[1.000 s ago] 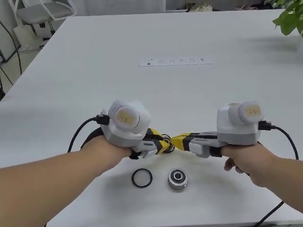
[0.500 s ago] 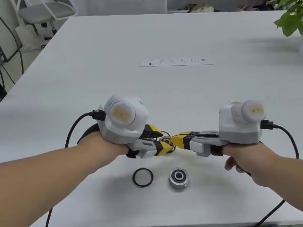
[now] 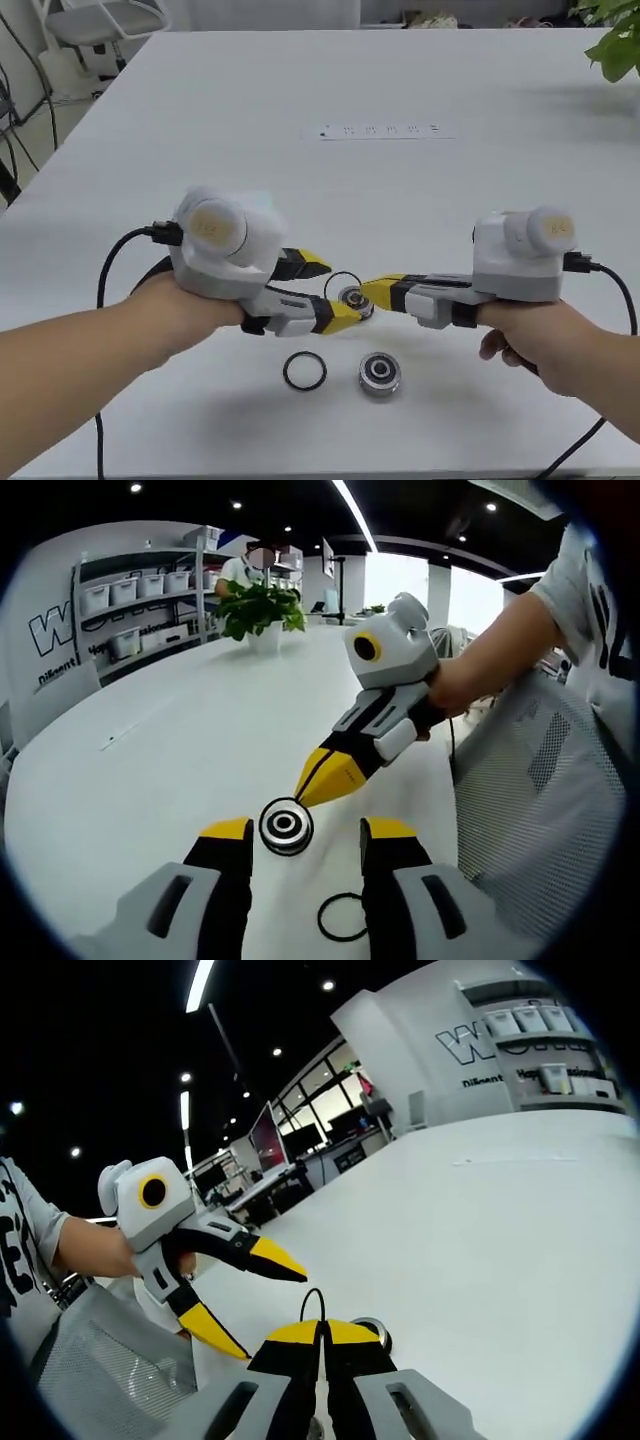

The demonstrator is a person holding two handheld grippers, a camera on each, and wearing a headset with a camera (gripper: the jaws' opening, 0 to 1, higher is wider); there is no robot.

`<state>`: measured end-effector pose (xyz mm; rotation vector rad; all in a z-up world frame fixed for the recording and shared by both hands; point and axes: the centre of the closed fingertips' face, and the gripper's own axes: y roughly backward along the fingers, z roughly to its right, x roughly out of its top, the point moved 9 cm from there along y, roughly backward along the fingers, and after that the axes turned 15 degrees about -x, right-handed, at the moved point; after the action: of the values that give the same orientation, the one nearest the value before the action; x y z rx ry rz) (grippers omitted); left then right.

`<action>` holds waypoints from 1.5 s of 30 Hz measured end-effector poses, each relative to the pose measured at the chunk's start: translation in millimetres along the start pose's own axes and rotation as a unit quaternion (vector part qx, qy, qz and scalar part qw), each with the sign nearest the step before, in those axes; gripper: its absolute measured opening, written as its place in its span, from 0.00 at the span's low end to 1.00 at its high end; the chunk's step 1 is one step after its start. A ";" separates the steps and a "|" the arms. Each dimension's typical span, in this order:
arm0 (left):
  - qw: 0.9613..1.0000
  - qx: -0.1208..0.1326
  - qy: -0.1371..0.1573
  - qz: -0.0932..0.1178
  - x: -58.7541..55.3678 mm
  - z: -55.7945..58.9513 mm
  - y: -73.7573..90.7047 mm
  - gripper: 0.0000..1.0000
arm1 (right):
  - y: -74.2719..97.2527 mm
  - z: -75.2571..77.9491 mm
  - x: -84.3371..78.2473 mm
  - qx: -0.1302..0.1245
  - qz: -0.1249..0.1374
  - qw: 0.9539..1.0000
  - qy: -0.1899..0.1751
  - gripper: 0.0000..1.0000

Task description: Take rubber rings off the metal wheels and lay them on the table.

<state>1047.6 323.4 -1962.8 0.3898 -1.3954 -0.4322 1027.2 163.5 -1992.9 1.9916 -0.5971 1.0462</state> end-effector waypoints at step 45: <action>1.000 0.013 -0.004 0.007 -28.8 49.6 63.7 0.74 | -9.6 -44.3 -26.5 0.072 -0.103 0.992 -0.024 0.00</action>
<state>998.9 392.5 -1948.4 0.3992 -1.4120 -0.4055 998.9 206.3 -2003.8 2.1566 -0.3394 0.9407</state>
